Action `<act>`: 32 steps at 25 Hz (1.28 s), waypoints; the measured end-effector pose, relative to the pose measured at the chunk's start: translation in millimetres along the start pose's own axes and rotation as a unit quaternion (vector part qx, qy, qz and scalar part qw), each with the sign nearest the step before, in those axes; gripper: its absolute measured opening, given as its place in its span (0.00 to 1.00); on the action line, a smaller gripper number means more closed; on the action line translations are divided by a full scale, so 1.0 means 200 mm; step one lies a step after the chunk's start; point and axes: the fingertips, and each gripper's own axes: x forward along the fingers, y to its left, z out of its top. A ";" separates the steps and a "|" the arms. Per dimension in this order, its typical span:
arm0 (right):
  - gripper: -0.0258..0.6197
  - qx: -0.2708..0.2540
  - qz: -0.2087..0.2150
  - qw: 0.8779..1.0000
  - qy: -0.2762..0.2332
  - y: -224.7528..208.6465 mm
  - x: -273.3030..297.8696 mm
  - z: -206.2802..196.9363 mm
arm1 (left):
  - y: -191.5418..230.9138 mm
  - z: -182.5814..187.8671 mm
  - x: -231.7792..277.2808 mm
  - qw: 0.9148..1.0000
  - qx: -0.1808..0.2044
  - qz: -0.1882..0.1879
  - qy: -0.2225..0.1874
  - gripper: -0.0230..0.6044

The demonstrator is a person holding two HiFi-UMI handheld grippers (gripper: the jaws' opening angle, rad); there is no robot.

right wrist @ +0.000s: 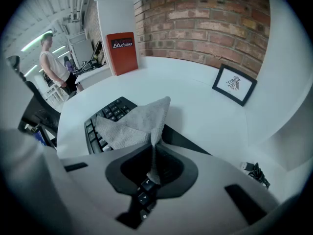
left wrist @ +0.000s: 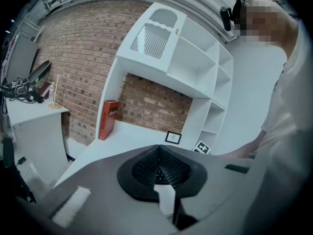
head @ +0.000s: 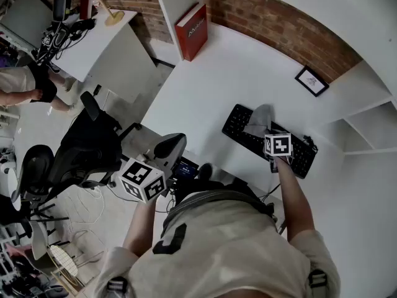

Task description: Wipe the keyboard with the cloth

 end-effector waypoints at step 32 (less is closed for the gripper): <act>0.06 0.025 -0.081 0.996 0.017 -0.33 -0.21 -0.27 | -0.26 0.05 0.11 0.990 -0.096 -0.095 -0.029 0.04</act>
